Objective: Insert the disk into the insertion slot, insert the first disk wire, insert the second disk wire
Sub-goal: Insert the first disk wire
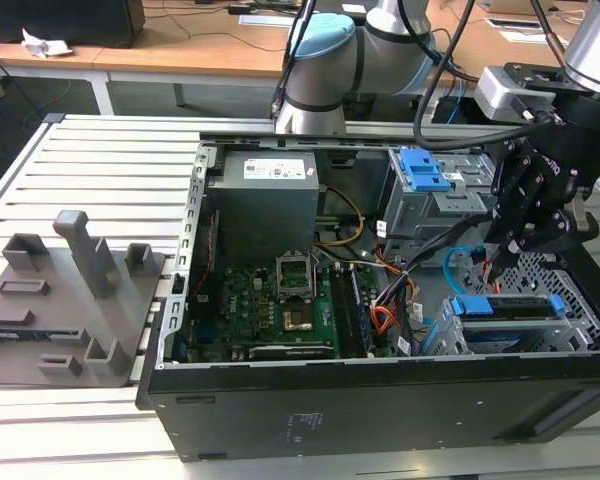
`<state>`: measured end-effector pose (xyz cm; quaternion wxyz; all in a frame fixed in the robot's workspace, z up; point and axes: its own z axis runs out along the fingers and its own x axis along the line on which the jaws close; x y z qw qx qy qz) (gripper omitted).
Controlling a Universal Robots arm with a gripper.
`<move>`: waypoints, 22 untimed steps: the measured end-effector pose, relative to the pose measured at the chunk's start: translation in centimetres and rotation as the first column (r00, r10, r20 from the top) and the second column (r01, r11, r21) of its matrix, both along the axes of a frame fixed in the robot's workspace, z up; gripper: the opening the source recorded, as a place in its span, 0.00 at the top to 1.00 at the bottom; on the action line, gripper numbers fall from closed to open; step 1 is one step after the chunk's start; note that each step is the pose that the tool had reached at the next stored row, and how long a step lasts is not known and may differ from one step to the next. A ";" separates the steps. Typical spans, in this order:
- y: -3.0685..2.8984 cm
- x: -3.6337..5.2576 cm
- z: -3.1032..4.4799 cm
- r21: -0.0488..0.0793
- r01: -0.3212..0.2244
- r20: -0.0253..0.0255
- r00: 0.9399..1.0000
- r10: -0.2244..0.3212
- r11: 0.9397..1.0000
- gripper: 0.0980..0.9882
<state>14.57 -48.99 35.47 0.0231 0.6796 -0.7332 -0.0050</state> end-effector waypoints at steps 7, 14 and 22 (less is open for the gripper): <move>0.00 0.00 -0.03 -0.007 0.000 0.000 1.000 0.000 1.000 0.93; 0.00 0.00 -0.03 -0.009 0.000 0.000 1.000 0.000 1.000 0.94; -2.29 0.03 -0.03 -0.009 0.000 0.000 1.000 0.000 1.000 0.94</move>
